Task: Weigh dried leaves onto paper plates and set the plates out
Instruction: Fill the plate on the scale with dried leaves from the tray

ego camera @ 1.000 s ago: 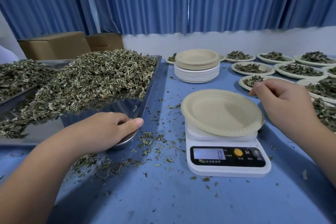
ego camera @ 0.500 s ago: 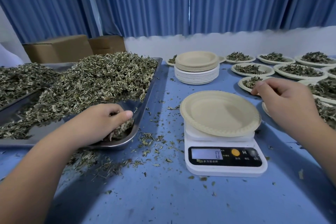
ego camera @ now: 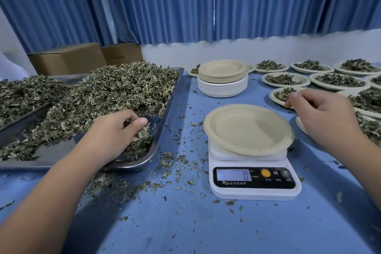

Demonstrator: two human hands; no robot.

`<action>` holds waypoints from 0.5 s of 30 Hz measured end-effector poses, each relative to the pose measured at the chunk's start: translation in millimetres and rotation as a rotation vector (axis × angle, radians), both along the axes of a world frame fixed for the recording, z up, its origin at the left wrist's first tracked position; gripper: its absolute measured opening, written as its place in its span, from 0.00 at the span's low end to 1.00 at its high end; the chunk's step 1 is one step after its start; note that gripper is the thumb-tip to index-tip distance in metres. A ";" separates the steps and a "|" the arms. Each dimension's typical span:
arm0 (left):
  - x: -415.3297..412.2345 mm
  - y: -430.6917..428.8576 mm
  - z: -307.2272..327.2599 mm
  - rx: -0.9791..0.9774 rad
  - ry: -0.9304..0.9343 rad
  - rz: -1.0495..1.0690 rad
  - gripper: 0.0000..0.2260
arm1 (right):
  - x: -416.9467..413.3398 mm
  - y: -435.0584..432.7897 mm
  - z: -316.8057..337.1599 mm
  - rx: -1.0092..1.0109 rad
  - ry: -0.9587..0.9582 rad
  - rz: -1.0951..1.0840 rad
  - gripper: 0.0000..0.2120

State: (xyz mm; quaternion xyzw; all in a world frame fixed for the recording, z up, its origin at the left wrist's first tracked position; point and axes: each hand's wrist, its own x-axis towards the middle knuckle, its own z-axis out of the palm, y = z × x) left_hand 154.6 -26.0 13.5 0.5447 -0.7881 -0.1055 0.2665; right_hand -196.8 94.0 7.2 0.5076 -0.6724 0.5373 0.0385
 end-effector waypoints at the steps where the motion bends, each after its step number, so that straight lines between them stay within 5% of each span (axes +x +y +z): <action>1: -0.5 1.5 1.3 -0.012 -0.004 -0.003 0.11 | -0.3 0.0 0.2 0.005 0.008 -0.004 0.12; 15: -2.8 4.0 -0.2 -0.078 0.109 -0.031 0.11 | 0.1 -0.6 -0.1 0.034 0.001 0.005 0.13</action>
